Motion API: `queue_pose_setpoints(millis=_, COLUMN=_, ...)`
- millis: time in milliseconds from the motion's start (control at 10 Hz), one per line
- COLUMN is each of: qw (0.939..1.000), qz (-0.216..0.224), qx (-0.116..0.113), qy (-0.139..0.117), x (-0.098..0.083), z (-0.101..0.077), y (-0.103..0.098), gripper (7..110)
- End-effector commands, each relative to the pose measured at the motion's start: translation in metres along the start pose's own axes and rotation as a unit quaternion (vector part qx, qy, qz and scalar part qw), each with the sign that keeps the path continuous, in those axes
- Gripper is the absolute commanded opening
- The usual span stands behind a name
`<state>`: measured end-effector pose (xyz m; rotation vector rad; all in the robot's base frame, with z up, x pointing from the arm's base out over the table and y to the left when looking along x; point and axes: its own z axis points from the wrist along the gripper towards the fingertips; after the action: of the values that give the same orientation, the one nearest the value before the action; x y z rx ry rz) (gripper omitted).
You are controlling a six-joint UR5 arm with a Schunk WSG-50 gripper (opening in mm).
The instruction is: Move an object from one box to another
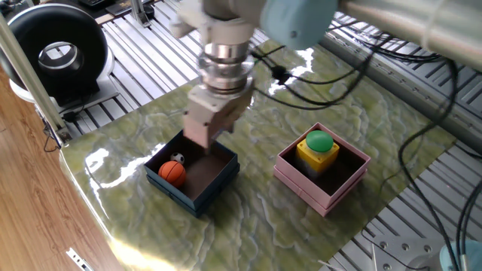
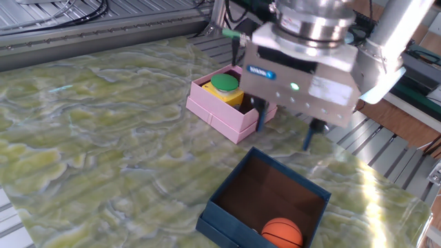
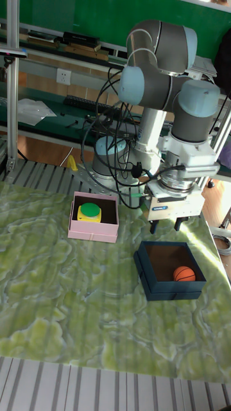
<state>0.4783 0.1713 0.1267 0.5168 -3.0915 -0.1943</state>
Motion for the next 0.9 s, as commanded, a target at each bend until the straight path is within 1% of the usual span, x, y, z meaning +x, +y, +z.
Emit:
queue_pose_setpoints(millis=0, qw=0.9977, qz=-0.063, qx=-0.017, qy=-0.018, x=-0.019, z=0.002, y=0.016, gripper=66)
queue_pose_setpoints(millis=100, qw=0.9965, qz=-0.084, qx=0.002, qy=-0.008, x=-0.015, z=0.002, y=0.006, gripper=66)
queue_pose_setpoints(millis=200, qw=0.9952, qz=-0.088, qx=0.042, qy=0.012, x=-0.007, z=0.001, y=-0.014, gripper=44)
queue_pose_setpoints(millis=300, qw=0.9942, qz=-0.081, qx=0.061, qy=0.035, x=0.004, z=0.000, y=-0.024, gripper=44)
queue_pose_setpoints(millis=400, qw=0.9938, qz=-0.089, qx=0.053, qy=0.040, x=0.007, z=0.000, y=-0.021, gripper=44)
queue_pose_setpoints(millis=500, qw=0.9922, qz=-0.100, qx=0.062, qy=0.042, x=0.007, z=-0.001, y=-0.026, gripper=44)
queue_pose_setpoints(millis=600, qw=0.9887, qz=-0.127, qx=0.072, qy=0.035, x=0.002, z=-0.001, y=-0.031, gripper=44)
queue_pose_setpoints(millis=700, qw=0.9865, qz=-0.151, qx=0.059, qy=0.023, x=-0.004, z=0.000, y=-0.024, gripper=44)
queue_pose_setpoints(millis=800, qw=0.9796, qz=-0.195, qx=0.048, qy=0.012, x=-0.010, z=0.001, y=-0.018, gripper=44)
